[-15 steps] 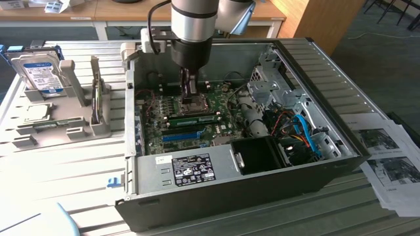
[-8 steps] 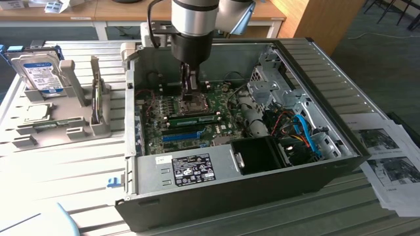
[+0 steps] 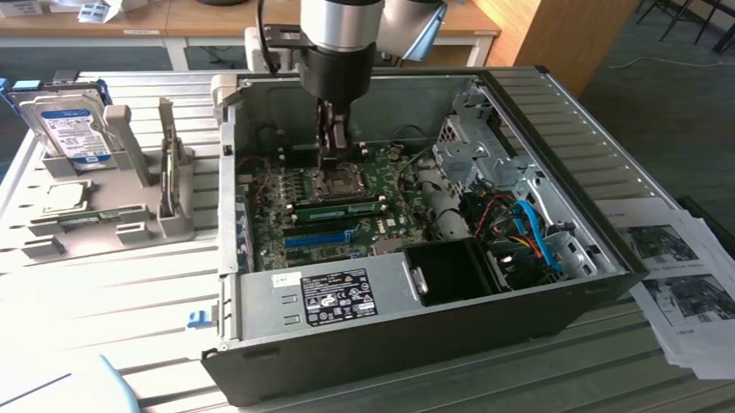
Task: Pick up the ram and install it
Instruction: 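Press down the ram until it locks into place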
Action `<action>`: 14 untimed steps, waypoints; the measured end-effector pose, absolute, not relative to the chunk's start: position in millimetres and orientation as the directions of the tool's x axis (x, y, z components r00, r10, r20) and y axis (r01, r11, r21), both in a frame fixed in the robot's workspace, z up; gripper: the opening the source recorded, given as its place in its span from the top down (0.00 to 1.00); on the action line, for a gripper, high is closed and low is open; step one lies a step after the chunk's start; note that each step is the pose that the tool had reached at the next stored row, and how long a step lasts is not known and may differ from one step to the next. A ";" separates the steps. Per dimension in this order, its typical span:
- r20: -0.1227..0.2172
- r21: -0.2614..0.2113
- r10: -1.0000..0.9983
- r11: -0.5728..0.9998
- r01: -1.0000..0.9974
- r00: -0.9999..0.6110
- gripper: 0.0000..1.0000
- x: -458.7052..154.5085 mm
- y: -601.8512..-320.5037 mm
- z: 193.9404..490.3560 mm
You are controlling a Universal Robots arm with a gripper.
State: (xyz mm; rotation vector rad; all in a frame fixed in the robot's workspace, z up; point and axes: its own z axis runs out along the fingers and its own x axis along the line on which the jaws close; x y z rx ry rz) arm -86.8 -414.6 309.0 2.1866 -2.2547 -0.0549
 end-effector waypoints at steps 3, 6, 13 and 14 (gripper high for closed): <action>-0.024 0.025 -0.999 0.030 -0.999 -0.031 0.91 -86.7 -414.6 313.1; -0.024 0.025 -0.999 0.030 -0.999 -0.031 0.91 -86.6 -414.7 317.1; -0.024 0.025 -0.999 0.030 -0.999 -0.031 0.91 -86.6 -414.6 325.0; -0.024 0.025 -0.999 0.030 -0.999 -0.031 0.91 -86.6 -414.7 326.2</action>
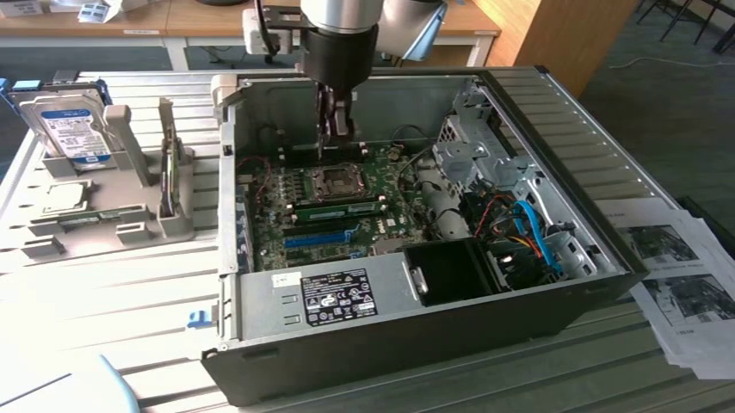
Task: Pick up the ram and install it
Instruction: 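Press down the ram until it locks into place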
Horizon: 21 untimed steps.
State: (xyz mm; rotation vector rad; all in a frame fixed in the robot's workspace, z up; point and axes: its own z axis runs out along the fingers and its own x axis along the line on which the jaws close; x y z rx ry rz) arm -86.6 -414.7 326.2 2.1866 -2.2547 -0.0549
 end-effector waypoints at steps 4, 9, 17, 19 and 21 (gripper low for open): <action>-0.024 0.025 -0.999 0.030 -0.999 -0.031 0.91 -86.6 -414.6 330.2; -0.024 0.025 -0.999 0.030 -0.999 -0.031 0.91 -86.6 -414.6 331.9; -0.024 0.025 -0.999 0.030 -0.999 -0.031 0.91 -73.0 -414.6 332.0; -0.024 0.025 -0.999 0.030 -0.999 -0.031 0.91 -62.0 -414.7 332.0; -0.024 0.025 -0.999 0.030 -0.999 -0.031 0.91 -58.5 -414.7 332.0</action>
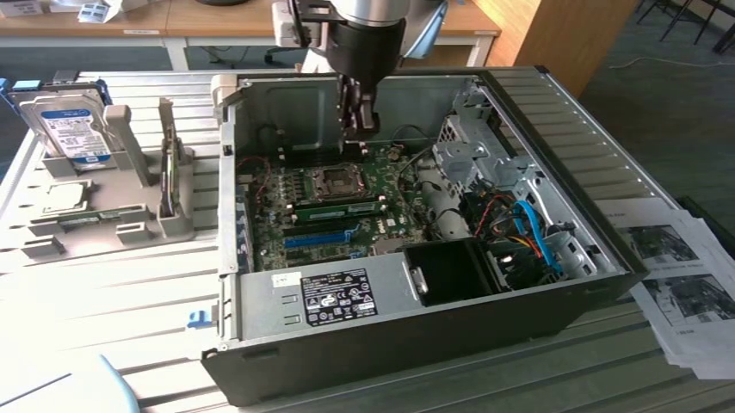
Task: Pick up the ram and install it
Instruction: 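Press down the ram until it locks into place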
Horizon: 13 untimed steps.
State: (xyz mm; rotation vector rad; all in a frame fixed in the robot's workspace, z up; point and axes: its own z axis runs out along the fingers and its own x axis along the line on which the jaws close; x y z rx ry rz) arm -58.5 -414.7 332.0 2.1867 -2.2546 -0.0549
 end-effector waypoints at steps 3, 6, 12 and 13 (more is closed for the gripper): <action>-0.024 0.025 -0.999 0.030 -0.999 -0.031 0.91 -54.1 -414.7 332.0; -0.024 0.025 -0.999 0.030 -0.999 -0.031 0.91 -49.9 -414.7 332.0; -0.024 0.025 -0.999 0.030 -0.999 -0.031 0.91 -48.7 -414.6 332.0; -0.024 0.025 -0.999 0.030 -0.999 -0.031 0.91 -48.7 -414.6 332.0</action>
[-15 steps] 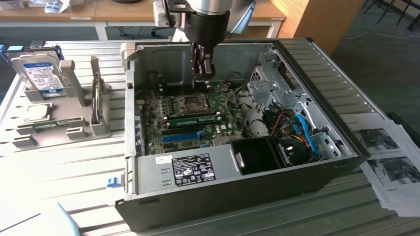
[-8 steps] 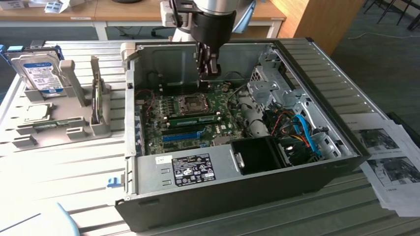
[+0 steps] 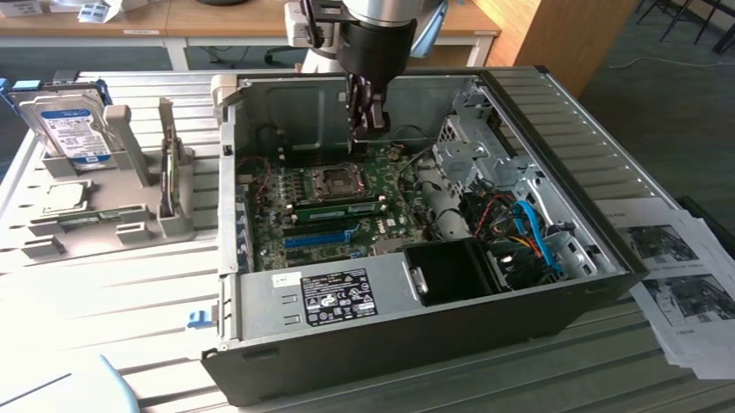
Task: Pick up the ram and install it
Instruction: 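Press down the ram until it locks into place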
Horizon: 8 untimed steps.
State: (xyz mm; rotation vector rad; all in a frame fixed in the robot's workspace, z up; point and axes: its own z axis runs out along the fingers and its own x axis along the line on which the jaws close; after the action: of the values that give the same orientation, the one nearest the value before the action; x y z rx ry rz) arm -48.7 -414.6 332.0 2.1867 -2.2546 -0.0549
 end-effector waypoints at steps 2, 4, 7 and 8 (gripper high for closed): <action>-0.024 0.025 -0.999 0.030 -0.999 -0.031 0.91 -48.7 -414.6 332.0; -0.024 0.025 -0.999 0.030 -0.999 -0.031 0.91 -48.7 -414.6 332.0; -0.024 0.025 -0.999 0.030 -0.999 -0.031 0.91 -48.7 -414.6 332.0; -0.024 0.025 -0.999 0.031 -0.999 -0.032 0.91 -48.7 -414.6 332.0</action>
State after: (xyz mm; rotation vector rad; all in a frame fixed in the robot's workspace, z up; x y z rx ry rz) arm -48.7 -414.6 332.0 2.1857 -2.2555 -0.0549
